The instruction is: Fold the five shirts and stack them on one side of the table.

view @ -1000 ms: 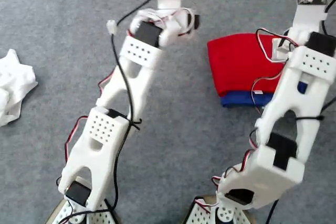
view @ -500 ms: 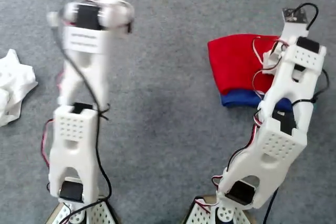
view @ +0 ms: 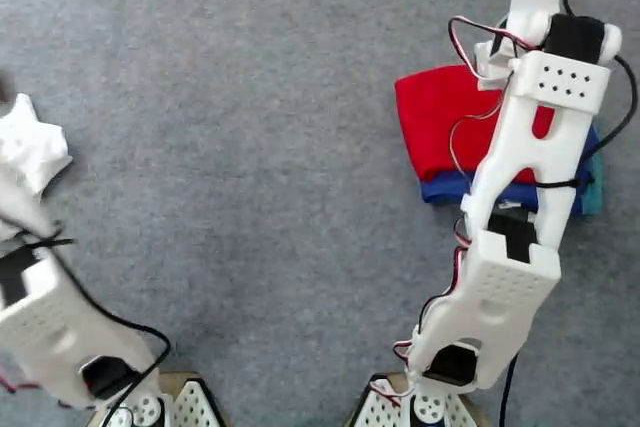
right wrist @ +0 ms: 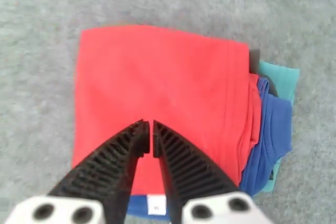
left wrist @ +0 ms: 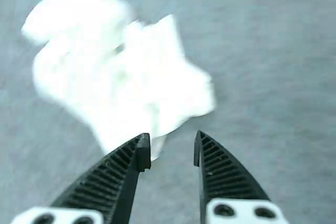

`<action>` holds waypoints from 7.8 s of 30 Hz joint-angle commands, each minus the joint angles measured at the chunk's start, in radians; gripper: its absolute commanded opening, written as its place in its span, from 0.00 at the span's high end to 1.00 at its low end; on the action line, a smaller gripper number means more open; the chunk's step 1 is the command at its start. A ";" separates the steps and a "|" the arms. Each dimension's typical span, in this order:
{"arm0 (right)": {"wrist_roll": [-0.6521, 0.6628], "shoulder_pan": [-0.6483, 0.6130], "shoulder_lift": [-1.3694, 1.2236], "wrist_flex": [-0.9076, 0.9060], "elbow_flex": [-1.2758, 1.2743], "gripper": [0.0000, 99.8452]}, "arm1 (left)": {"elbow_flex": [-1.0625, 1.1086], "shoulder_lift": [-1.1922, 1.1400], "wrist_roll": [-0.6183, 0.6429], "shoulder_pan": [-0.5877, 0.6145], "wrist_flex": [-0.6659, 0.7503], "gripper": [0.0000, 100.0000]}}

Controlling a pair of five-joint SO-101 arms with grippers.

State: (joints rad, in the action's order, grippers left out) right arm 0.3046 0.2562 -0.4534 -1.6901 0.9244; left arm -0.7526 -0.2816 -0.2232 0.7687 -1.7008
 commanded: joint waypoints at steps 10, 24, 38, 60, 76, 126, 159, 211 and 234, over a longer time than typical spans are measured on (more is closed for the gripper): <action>-0.011 -0.081 0.058 -0.072 0.079 0.98 | 0.762 -0.028 -0.075 0.200 0.746 0.84; -0.011 -0.097 0.193 -0.074 0.077 0.98 | 0.834 0.132 -0.080 0.076 0.600 0.97; -0.011 -0.097 0.220 -0.074 0.056 0.98 | 0.978 0.104 0.066 0.147 0.816 0.76; -0.011 -0.097 0.228 -0.072 -0.044 0.98 | 1.198 0.502 -0.196 -0.306 0.543 0.97; -0.011 -0.097 0.223 -0.072 -0.048 0.98 | 1.260 1.249 -0.123 -1.173 0.356 0.90; 0.003 -0.522 0.176 0.884 -1.084 0.98 | 0.931 0.157 0.984 -0.484 0.827 0.91; 0.008 -0.477 -0.004 0.884 -0.970 0.98 | 0.509 -0.173 1.083 -0.516 0.600 0.84; 0.009 -0.477 -0.010 0.888 -0.970 0.98 | 0.469 -0.203 1.020 -0.489 0.466 0.86; 0.009 -0.477 -0.008 0.888 -0.970 0.98 | 0.384 -0.347 0.962 -0.490 0.468 0.97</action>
State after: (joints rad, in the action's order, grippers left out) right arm 0.3138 -0.2317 -0.4657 -0.8140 -0.0928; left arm -0.3353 -0.6375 0.7633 0.2777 -1.2344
